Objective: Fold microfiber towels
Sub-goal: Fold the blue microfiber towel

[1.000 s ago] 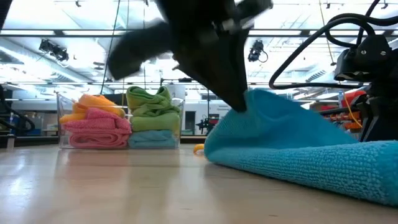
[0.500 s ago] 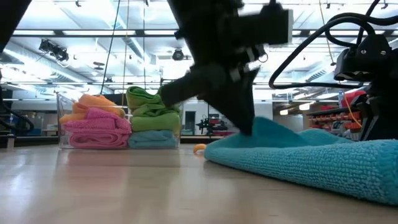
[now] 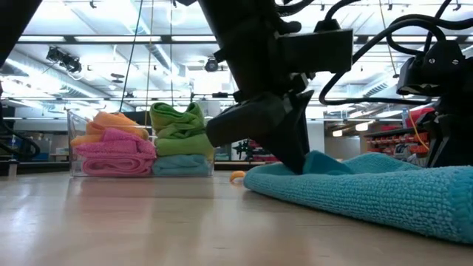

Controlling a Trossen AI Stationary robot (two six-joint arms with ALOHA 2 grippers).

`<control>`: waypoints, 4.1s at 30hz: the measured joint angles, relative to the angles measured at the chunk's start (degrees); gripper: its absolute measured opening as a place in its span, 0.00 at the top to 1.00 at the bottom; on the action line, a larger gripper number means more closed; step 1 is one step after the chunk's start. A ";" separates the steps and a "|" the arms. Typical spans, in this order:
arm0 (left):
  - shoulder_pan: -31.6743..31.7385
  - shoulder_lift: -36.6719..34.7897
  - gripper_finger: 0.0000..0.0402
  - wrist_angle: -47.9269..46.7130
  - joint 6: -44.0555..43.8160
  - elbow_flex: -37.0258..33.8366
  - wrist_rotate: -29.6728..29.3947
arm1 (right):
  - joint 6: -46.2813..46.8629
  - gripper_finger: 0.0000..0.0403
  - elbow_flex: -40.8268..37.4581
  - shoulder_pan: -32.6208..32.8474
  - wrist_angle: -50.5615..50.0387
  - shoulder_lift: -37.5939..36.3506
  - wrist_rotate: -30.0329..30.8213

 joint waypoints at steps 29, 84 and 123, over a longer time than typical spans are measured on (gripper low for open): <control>-2.35 -2.88 0.64 3.75 -12.42 0.04 11.68 | -0.18 0.88 0.01 -0.04 0.02 0.00 0.04; -3.89 0.02 0.82 -2.32 -10.57 0.01 9.70 | -2.58 0.88 -0.03 -0.02 0.94 -0.02 0.68; -12.93 1.16 0.89 -27.30 -14.80 11.91 13.80 | -18.70 0.88 0.80 0.00 6.61 -0.07 0.79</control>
